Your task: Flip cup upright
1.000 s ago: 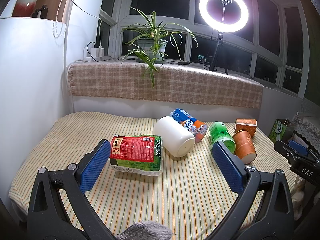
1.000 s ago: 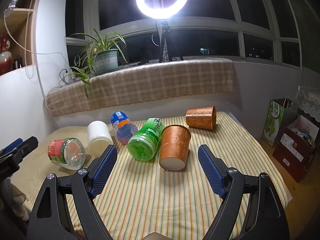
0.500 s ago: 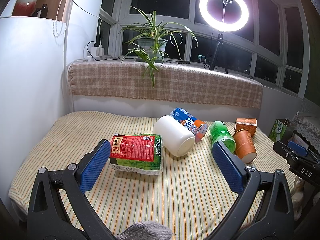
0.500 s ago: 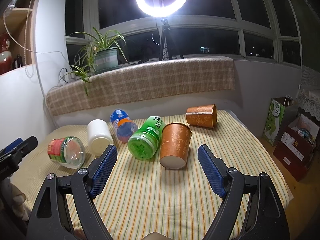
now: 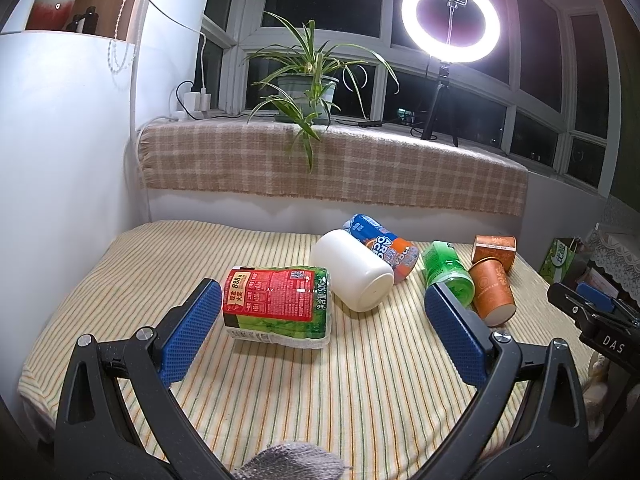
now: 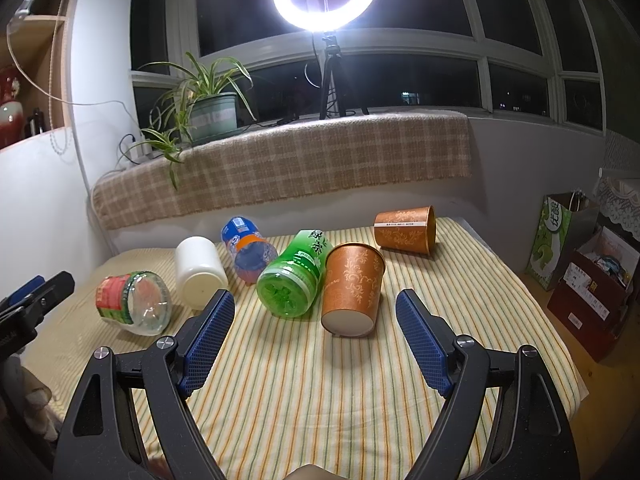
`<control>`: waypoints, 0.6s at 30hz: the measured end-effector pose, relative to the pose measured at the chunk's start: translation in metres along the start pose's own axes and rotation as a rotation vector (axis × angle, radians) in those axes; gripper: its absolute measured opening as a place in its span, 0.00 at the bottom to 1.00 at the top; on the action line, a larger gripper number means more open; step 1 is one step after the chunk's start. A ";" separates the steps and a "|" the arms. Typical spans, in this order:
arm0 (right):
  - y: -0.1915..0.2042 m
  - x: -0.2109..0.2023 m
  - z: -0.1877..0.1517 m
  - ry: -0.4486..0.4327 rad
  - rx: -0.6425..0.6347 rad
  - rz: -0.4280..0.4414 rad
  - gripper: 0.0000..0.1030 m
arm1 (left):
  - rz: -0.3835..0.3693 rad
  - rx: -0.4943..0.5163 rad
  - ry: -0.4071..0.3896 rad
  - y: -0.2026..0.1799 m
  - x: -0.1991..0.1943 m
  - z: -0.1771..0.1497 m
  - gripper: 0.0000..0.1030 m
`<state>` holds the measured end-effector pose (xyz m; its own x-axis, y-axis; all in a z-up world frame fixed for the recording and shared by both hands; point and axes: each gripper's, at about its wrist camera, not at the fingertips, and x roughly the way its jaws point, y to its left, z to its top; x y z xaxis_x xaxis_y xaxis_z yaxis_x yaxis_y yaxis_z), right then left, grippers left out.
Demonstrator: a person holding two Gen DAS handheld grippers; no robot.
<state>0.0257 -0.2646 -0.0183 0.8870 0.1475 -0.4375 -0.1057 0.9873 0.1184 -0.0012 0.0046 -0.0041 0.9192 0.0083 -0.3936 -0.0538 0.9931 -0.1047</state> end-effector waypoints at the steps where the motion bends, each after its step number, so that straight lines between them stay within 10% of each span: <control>1: 0.000 0.000 0.000 0.000 0.001 0.001 0.81 | 0.000 -0.001 0.000 0.005 0.002 -0.004 1.00; 18: 0.028 0.016 0.007 0.065 -0.071 0.121 0.81 | 0.059 -0.001 0.080 0.041 -0.001 -0.025 1.00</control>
<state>0.0404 -0.2352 -0.0159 0.8351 0.2671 -0.4809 -0.2440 0.9634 0.1114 -0.0143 0.0426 -0.0311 0.8802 0.0576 -0.4711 -0.1076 0.9910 -0.0799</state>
